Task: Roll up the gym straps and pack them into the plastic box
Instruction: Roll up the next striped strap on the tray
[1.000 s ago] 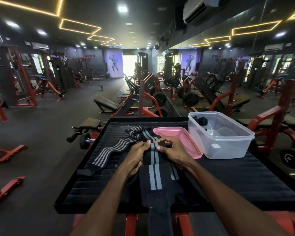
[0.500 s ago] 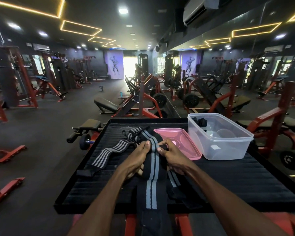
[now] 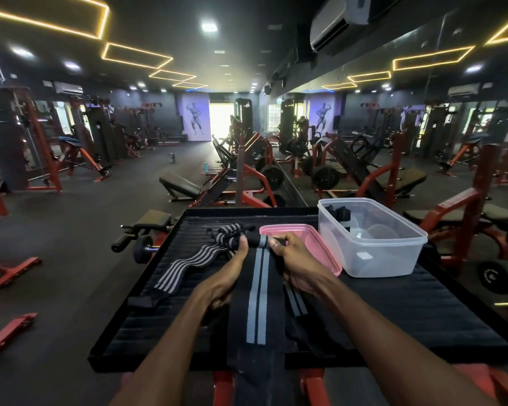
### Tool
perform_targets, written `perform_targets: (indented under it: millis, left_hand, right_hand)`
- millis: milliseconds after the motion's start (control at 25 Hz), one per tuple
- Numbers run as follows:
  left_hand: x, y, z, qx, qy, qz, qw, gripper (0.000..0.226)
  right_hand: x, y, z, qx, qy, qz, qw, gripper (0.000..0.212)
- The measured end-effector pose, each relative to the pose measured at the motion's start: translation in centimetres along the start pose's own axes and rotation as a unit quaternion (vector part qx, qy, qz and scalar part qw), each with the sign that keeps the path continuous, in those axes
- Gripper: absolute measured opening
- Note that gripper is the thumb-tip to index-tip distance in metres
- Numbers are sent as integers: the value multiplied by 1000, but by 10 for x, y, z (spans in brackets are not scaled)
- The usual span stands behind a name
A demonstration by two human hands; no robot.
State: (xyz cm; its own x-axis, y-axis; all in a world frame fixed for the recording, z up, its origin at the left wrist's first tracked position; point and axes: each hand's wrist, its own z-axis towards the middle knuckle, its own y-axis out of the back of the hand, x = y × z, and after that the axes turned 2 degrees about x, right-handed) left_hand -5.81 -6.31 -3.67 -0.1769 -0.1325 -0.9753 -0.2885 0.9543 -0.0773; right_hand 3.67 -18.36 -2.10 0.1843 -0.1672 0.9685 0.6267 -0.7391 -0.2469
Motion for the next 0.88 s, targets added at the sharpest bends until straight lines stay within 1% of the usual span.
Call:
perform_targets:
  millis: [80, 160, 200, 280, 360, 520, 640, 680, 760, 800, 880]
  left_hand:
    - [-10, 1, -1, -21, -23, 30, 999, 63]
    - [-19, 3, -2, -89, -56, 81, 991, 53]
    - [-22, 5, -2, -108, -75, 92, 987, 51]
    - [-27, 5, 0, -117, -116, 122, 979, 51]
    - [-30, 2, 0, -125, -145, 163, 968, 39]
    - [-33, -2, 7, -146, -167, 136, 966, 15]
    - [-40, -7, 6, -147, -179, 112, 966, 5]
    - [-43, -9, 5, -142, -186, 110, 966, 7]
    - [-45, -10, 6, -111, -178, 89, 974, 7]
    - [-46, -12, 5, -86, -164, 62, 981, 9]
    - [-49, -17, 0, -47, -131, 26, 990, 22]
  right_hand:
    - [4, 1, -2, -10, 9, -20, 1000, 7]
    - [6, 2, -5, -15, 13, -47, 999, 4]
    - [8, 2, -7, -16, 19, -68, 997, 4]
    - [9, 4, -8, -13, 43, -111, 993, 6]
    - [13, 6, -8, -8, 70, -138, 988, 8]
    - [25, 14, -17, -5, 96, -207, 974, 11]
    - [27, 17, -18, 17, 79, -176, 981, 22]
    - [26, 17, -17, 17, 80, -157, 984, 21]
    - [27, 19, -19, -3, 90, -127, 988, 12]
    - [29, 21, -20, -14, 96, -119, 988, 8]
    - [30, 26, -21, -25, 115, -121, 986, 14]
